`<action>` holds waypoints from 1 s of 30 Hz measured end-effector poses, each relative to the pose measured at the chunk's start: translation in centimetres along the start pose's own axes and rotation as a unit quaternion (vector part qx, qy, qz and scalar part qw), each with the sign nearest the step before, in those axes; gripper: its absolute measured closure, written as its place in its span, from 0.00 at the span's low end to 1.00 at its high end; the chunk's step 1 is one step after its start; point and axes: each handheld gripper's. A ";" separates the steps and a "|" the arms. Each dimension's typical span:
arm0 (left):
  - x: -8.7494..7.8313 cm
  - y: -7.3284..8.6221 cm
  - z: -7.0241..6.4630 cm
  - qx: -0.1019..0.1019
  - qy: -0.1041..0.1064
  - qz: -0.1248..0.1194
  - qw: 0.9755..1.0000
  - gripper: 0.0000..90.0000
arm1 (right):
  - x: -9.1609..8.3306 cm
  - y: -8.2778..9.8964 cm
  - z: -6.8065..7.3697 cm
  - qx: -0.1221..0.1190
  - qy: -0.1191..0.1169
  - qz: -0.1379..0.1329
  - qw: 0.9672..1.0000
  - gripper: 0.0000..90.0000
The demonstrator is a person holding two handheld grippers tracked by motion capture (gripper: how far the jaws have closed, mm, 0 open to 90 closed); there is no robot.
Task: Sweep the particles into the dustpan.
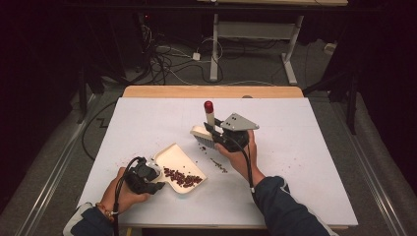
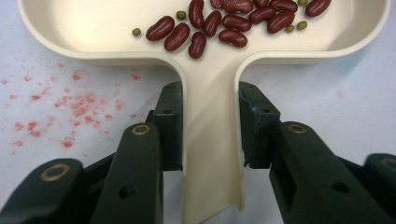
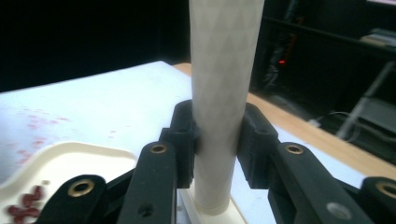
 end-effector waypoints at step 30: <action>0.1 -1.2 -1.1 -0.007 0.005 0.015 1.000 0.71 | -0.8 0.7 5.0 0.003 -0.066 -0.002 0.998 0.78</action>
Point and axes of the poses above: each handheld gripper's, and its own axes: x roughly forward along the jaws, y roughly out of its underside, z roughly to its left, and after that the axes turned 14 degrees about -y, right-handed
